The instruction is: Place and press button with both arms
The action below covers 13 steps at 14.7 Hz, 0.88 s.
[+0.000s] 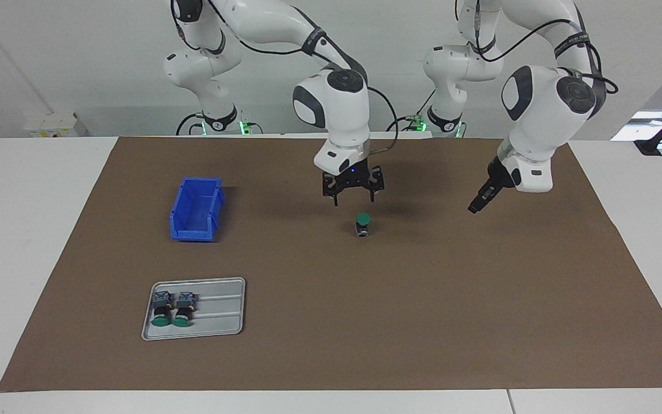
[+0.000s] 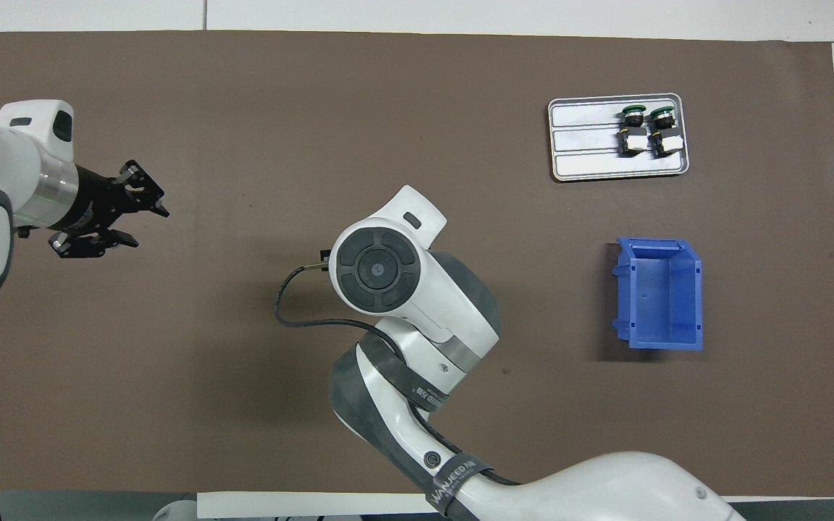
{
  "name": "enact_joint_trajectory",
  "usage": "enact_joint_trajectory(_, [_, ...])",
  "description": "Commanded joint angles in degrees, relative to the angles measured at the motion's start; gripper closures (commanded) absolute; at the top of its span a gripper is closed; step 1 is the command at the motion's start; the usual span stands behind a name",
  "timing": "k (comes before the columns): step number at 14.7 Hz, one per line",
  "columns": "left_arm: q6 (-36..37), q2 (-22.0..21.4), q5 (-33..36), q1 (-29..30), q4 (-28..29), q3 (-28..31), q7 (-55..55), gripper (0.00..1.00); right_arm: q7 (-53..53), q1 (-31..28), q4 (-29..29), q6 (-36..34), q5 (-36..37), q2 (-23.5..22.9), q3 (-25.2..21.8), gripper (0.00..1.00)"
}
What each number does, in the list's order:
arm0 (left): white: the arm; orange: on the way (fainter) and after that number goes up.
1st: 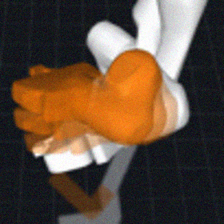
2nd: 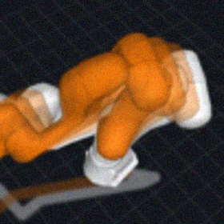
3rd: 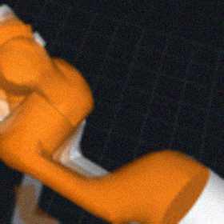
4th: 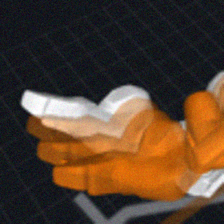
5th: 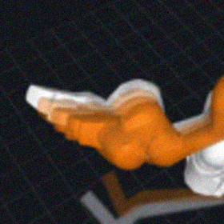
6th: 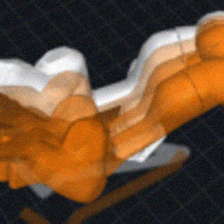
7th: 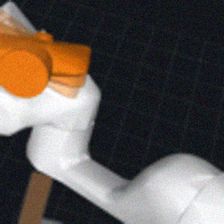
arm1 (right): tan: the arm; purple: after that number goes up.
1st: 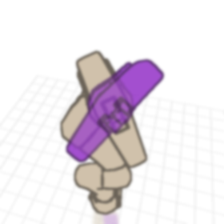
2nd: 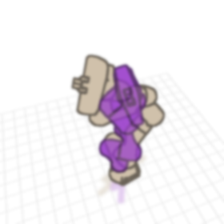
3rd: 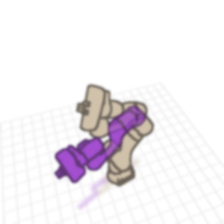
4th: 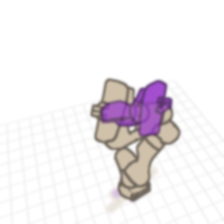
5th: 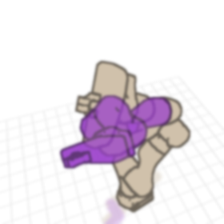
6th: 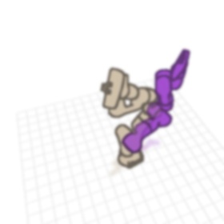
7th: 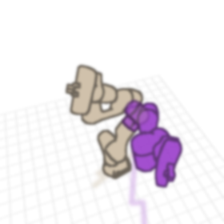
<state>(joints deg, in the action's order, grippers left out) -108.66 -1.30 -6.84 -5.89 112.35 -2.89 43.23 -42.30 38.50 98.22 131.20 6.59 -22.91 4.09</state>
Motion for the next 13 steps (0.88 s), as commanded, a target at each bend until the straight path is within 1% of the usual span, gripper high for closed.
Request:
enact_joint_trajectory(1, [5.02,-1.07,1.12,4.46,-2.21,-0.36,-8.23,0.0,-0.15,-0.62,-2.59,4.13,1.84,-4.76,-0.13,0.0])
enact_joint_trajectory(3, [9.58,-1.07,3.48,7.37,-5.11,-0.45,-14.89,0.0,-0.15,0.16,-2.33,6.86,1.84,-7.23,-0.13,0.0])
enact_joint_trajectory(5, [13.63,-0.98,6.56,9.04,-7.66,-0.45,-21.06,0.0,-0.15,0.61,-2.16,6.09,1.58,-7.42,-0.13,0.0])
enact_joint_trajectory(8, [17.41,-1.16,7.45,11.33,-10.3,-0.45,-24.5,0.0,-0.24,1.66,-1.89,3.46,1.14,-7.33,-0.05,0.01])
enact_joint_trajectory(9, [19.16,-1.07,8.76,11.25,-12.57,-0.62,-25.03,0.0,-0.07,1.58,-2.07,2.66,1.14,-7.33,-0.05,0.11])
enact_joint_trajectory(10, [21.36,-0.81,8.86,11.25,-15.12,-0.62,-25.13,0.0,0.46,1.58,-1.98,2.57,1.14,-7.33,-0.05,0.27])
enact_joint_trajectory(12, [25.67,-0.1,8.6,11.25,-20.22,-0.54,-26.0,0.0,0.72,1.14,-2.07,2.3,1.14,-7.24,-0.05,0.64])
enact_joint_trajectory(13, [27.51,0.33,8.77,11.07,-21.89,-0.54,-26.01,0.0,1.34,0.96,-2.42,1.69,1.14,-7.24,-0.05,0.88])
